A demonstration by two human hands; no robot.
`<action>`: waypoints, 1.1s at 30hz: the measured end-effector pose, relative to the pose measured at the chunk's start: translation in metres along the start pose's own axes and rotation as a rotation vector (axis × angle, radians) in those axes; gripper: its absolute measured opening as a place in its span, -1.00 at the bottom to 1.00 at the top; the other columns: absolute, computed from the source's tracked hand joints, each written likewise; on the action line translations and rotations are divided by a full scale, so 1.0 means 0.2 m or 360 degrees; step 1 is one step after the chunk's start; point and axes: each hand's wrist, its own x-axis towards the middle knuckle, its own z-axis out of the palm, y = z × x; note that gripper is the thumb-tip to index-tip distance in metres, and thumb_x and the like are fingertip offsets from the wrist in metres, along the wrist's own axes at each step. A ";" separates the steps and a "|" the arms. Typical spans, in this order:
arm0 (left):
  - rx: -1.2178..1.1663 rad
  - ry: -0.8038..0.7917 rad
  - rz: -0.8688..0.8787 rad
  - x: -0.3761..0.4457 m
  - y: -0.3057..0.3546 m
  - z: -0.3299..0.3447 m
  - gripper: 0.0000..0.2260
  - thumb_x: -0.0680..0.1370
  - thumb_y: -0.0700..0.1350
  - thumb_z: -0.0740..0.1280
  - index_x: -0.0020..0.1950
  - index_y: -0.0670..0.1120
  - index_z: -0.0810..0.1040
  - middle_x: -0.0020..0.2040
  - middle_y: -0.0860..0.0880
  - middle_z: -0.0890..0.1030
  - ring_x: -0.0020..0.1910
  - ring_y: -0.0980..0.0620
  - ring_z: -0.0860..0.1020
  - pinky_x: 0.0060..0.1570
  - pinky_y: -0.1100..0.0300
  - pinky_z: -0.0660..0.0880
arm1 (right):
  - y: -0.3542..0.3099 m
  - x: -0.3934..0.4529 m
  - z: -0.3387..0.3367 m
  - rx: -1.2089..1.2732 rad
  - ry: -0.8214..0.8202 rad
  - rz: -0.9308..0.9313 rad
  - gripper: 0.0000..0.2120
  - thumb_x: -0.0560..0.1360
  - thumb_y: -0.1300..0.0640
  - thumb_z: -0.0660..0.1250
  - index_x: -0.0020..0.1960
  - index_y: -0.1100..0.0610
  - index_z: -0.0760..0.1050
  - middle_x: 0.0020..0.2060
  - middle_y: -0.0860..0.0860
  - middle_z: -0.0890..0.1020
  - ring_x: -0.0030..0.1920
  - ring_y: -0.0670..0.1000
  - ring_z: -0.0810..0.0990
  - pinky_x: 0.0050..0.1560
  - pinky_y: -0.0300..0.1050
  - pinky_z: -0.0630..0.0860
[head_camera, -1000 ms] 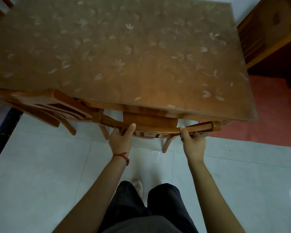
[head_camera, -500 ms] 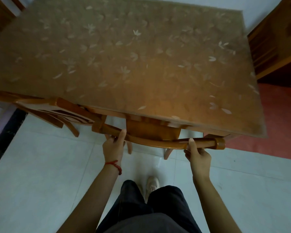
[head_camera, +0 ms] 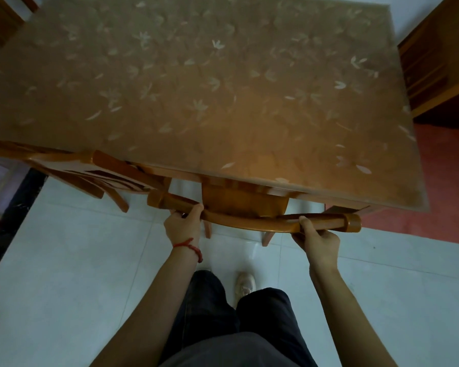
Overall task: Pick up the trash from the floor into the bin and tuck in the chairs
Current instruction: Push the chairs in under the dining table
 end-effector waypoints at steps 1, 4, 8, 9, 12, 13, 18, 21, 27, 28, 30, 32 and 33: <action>0.0001 0.0003 -0.0002 0.00 0.00 -0.01 -0.87 0.41 -0.18 0.43 -0.18 -0.22 0.54 -0.29 -0.04 0.57 -0.25 0.04 0.55 -0.02 0.02 0.53 | -0.01 -0.01 0.00 -0.0001 -0.0003 0.0010 -0.80 0.48 0.14 0.33 -0.11 0.31 0.53 -0.28 0.13 0.61 -0.19 0.05 0.63 -0.19 -0.17 0.56; 0.0017 0.0020 0.0000 0.00 0.01 -0.06 -0.83 0.42 -0.19 0.42 -0.34 -0.15 0.49 -0.32 -0.05 0.55 -0.27 0.03 0.54 -0.05 0.03 0.53 | -0.01 -0.05 0.03 -0.0010 -0.0013 0.0036 -0.83 0.48 0.15 0.33 -0.21 0.25 0.53 -0.29 0.14 0.62 -0.19 0.05 0.63 -0.18 -0.16 0.56; -0.0004 0.0064 0.0033 0.05 0.03 -0.17 -0.80 0.42 -0.21 0.42 -0.39 -0.14 0.49 -0.34 -0.06 0.54 -0.29 0.02 0.53 -0.06 0.04 0.52 | 0.01 -0.14 0.12 -0.0008 -0.0053 0.0059 -0.80 0.48 0.14 0.33 -0.28 0.22 0.52 -0.32 0.13 0.62 -0.21 0.05 0.63 -0.24 -0.23 0.54; -0.0013 0.0070 0.0031 0.07 0.04 -0.20 -0.80 0.42 -0.21 0.42 -0.38 -0.14 0.49 -0.34 -0.06 0.54 -0.30 0.03 0.52 -0.07 0.05 0.52 | 0.02 -0.16 0.15 -0.0014 -0.0059 0.0058 -0.79 0.48 0.14 0.34 -0.28 0.22 0.52 -0.33 0.13 0.62 -0.21 0.05 0.63 -0.22 -0.21 0.54; -0.0051 0.0054 0.0038 0.13 0.06 -0.26 -0.81 0.43 -0.21 0.42 -0.37 -0.13 0.50 -0.33 -0.06 0.55 -0.29 0.05 0.53 -0.11 0.09 0.50 | 0.02 -0.19 0.23 -0.0060 -0.0049 0.0046 -0.77 0.47 0.11 0.34 -0.30 0.22 0.52 -0.35 0.12 0.62 -0.21 0.08 0.63 -0.15 -0.11 0.55; -0.0064 0.0046 0.0044 0.14 0.06 -0.28 -0.82 0.44 -0.20 0.42 -0.36 -0.12 0.50 -0.32 -0.06 0.56 -0.28 0.05 0.54 -0.10 0.09 0.49 | 0.01 -0.19 0.26 -0.0064 -0.0036 0.0044 -0.76 0.47 0.10 0.34 -0.30 0.22 0.52 -0.35 0.12 0.62 -0.21 0.08 0.63 -0.12 -0.08 0.56; -0.0016 -0.0009 0.0091 0.21 0.08 -0.30 -0.83 0.43 -0.13 0.43 -0.33 -0.13 0.52 -0.31 -0.05 0.58 -0.26 0.05 0.56 -0.11 0.09 0.51 | -0.04 -0.18 0.37 -0.0011 0.0063 0.0067 -0.80 0.46 0.14 0.34 -0.31 0.18 0.52 -0.35 0.09 0.61 -0.23 0.04 0.63 -0.05 -0.01 0.57; 0.0025 -0.0021 0.0132 0.26 0.11 -0.30 -0.81 0.44 -0.10 0.42 -0.33 -0.12 0.52 -0.31 -0.04 0.58 -0.26 0.06 0.56 -0.11 0.09 0.50 | -0.06 -0.19 0.42 0.0017 0.0103 0.0093 -0.80 0.46 0.14 0.33 -0.31 0.20 0.51 -0.37 0.09 0.60 -0.25 0.03 0.62 -0.05 -0.02 0.57; 0.0059 -0.0060 0.0149 0.36 0.16 -0.29 -0.78 0.44 -0.08 0.42 -0.33 -0.15 0.50 -0.33 -0.05 0.56 -0.28 0.05 0.55 -0.13 0.10 0.51 | -0.10 -0.20 0.51 0.0095 0.0157 0.0103 -0.82 0.48 0.15 0.32 -0.28 0.17 0.51 -0.34 0.07 0.60 -0.23 0.00 0.61 -0.04 -0.06 0.56; 0.0061 -0.0067 0.0151 0.38 0.17 -0.28 -0.78 0.44 -0.08 0.42 -0.34 -0.14 0.50 -0.34 -0.05 0.56 -0.28 0.05 0.54 -0.13 0.10 0.51 | -0.12 -0.19 0.53 0.0115 0.0167 0.0101 -0.83 0.49 0.15 0.32 -0.27 0.16 0.50 -0.33 0.06 0.60 -0.23 0.00 0.61 -0.03 -0.06 0.56; 0.0038 -0.0079 0.0157 0.41 0.20 -0.26 -0.79 0.44 -0.09 0.42 -0.35 -0.13 0.51 -0.34 -0.04 0.56 -0.28 0.06 0.54 -0.15 0.13 0.51 | -0.14 -0.19 0.56 0.0149 0.0184 0.0098 -0.84 0.49 0.15 0.32 -0.27 0.13 0.50 -0.33 0.04 0.60 -0.22 -0.02 0.60 -0.01 -0.05 0.55; 0.0021 -0.0105 0.0168 0.45 0.23 -0.24 -0.79 0.44 -0.09 0.42 -0.35 -0.13 0.51 -0.34 -0.05 0.56 -0.27 0.05 0.55 -0.15 0.16 0.51 | -0.17 -0.18 0.59 0.0176 0.0197 0.0099 -0.83 0.49 0.16 0.32 -0.28 0.11 0.49 -0.34 0.02 0.59 -0.24 -0.03 0.59 0.00 -0.03 0.55; 0.0022 -0.0123 0.0166 0.47 0.25 -0.23 -0.78 0.44 -0.08 0.42 -0.35 -0.14 0.52 -0.33 -0.06 0.57 -0.26 0.03 0.55 -0.14 0.15 0.52 | -0.18 -0.17 0.60 0.0187 0.0203 0.0098 -0.82 0.49 0.16 0.32 -0.29 0.11 0.49 -0.36 0.02 0.58 -0.25 -0.03 0.59 0.00 -0.03 0.55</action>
